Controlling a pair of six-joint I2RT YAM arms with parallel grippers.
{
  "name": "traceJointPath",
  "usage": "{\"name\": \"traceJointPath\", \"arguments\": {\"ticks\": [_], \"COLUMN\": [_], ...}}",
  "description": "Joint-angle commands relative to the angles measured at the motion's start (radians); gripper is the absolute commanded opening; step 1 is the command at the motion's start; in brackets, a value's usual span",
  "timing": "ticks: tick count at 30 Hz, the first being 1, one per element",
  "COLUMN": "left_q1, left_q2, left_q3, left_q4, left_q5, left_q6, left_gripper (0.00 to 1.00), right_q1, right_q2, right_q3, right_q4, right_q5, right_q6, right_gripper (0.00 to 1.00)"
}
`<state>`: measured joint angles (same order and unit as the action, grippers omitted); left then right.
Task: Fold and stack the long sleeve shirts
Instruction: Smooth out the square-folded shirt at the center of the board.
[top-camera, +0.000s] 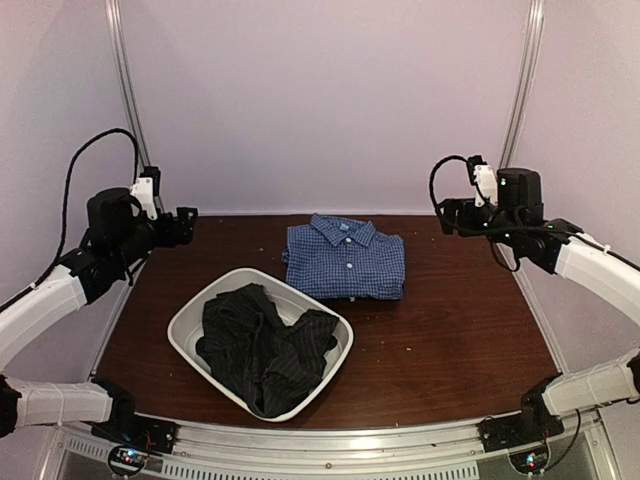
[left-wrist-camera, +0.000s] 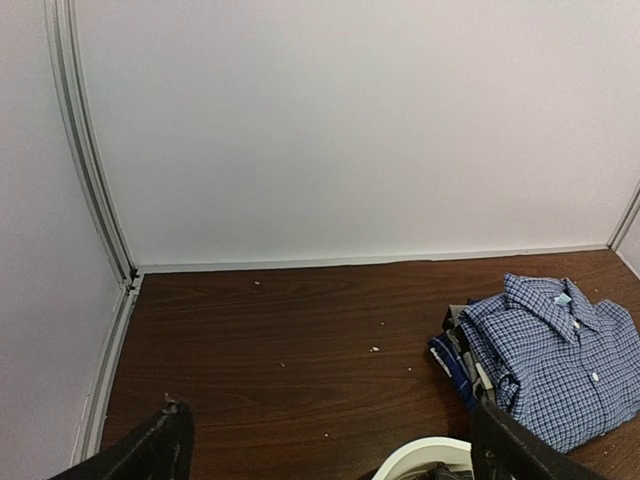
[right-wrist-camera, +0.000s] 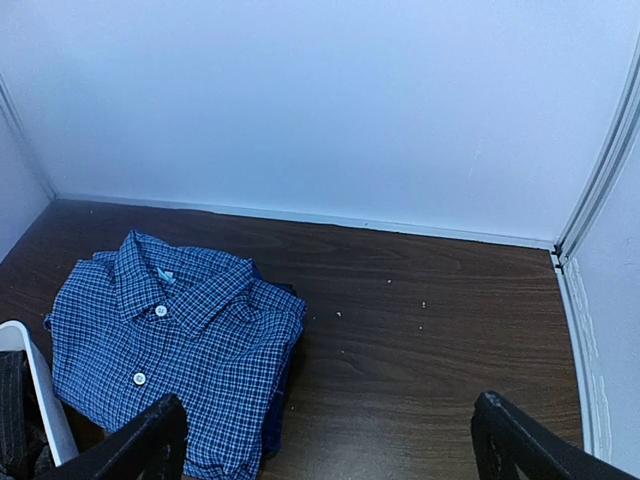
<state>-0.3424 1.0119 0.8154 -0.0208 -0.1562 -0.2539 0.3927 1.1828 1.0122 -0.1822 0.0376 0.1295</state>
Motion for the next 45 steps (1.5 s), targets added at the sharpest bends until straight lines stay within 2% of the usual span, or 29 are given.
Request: {"name": "traceJointPath", "arguments": {"ticks": [1, 15, 21, 30, 33, 40, 45], "left_q1": [-0.004, -0.006, -0.014, -0.018, -0.020, -0.021, -0.021], "left_q2": [-0.016, -0.002, 0.059, 0.059, 0.049, 0.040, 0.041], "left_q3": [-0.010, -0.009, 0.029, -0.017, -0.021, -0.029, -0.030], "left_q4": [0.053, 0.040, -0.044, -0.007, -0.005, -0.005, -0.004], "left_q5": [0.012, 0.040, 0.036, 0.080, 0.083, 0.076, 0.075], "left_q6": [-0.005, -0.037, -0.131, -0.191, -0.186, -0.185, -0.189], "left_gripper": [0.98, 0.98, 0.98, 0.98, 0.98, 0.98, 0.97], "right_q1": [0.002, 0.057, 0.122, 0.127, 0.130, 0.265, 0.351], "right_q2": [-0.034, 0.054, 0.228, 0.533, 0.602, 0.650, 0.804], "right_q3": [-0.003, 0.100, 0.180, 0.272, 0.318, 0.453, 0.659], "right_q4": [0.029, -0.136, -0.185, -0.118, -0.104, -0.104, -0.188], "right_q5": [-0.003, 0.068, 0.045, -0.141, -0.159, 0.000, 0.073], "right_q6": [-0.001, -0.002, 0.051, 0.175, 0.184, 0.128, 0.084], "right_gripper": [1.00, 1.00, 1.00, 1.00, 0.94, 0.94, 0.95]}}
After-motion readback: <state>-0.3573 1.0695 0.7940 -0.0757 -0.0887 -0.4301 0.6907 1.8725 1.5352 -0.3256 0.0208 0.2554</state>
